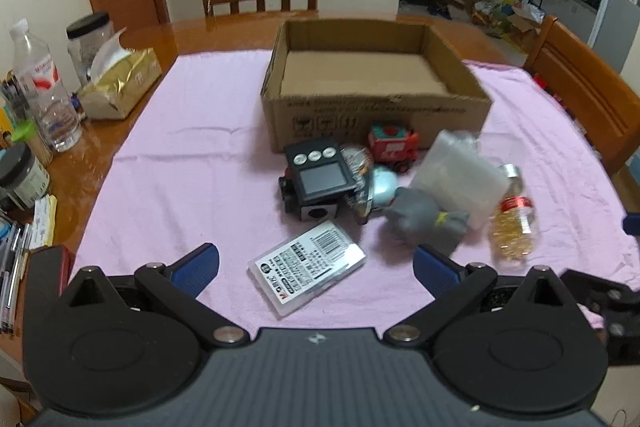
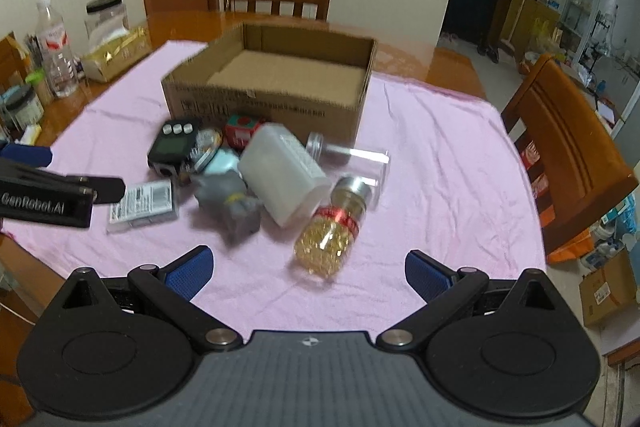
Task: Organize rigid objects
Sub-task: 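Lower the left tool onto the white barcode card while the right tool approaches the capsule bottle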
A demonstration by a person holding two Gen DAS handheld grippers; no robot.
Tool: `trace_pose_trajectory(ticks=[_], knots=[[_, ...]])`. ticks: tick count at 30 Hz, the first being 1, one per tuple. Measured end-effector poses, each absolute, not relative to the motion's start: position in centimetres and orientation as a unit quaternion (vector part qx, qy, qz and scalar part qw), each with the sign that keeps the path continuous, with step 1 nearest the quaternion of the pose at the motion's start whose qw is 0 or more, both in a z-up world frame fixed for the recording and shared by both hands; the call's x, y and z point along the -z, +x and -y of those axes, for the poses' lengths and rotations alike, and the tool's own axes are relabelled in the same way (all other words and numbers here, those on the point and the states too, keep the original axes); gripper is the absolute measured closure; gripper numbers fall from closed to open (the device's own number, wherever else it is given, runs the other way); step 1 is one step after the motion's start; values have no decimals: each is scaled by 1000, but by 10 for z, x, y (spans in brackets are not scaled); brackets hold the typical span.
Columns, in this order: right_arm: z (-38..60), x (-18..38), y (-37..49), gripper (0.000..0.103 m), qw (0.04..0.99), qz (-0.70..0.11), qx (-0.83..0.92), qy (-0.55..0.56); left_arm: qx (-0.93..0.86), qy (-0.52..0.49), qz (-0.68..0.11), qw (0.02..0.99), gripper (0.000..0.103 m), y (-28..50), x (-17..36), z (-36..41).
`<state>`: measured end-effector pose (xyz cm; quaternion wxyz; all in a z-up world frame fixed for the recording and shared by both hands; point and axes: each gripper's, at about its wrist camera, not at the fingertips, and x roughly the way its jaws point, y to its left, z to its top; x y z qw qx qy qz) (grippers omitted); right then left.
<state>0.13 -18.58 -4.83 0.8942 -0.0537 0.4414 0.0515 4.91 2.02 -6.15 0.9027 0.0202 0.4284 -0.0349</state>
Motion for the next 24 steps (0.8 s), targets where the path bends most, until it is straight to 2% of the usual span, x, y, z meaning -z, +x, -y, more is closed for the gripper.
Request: trace_pose_trajectory(ticks=[16,24], knots=[[187,84,32,0,863,-499,-70,-43,22,33,-466,884,1,111,135,-12],[190,89,46,0,859,-502,-89,-48,16,34,-484,874,1,102,142,-24]])
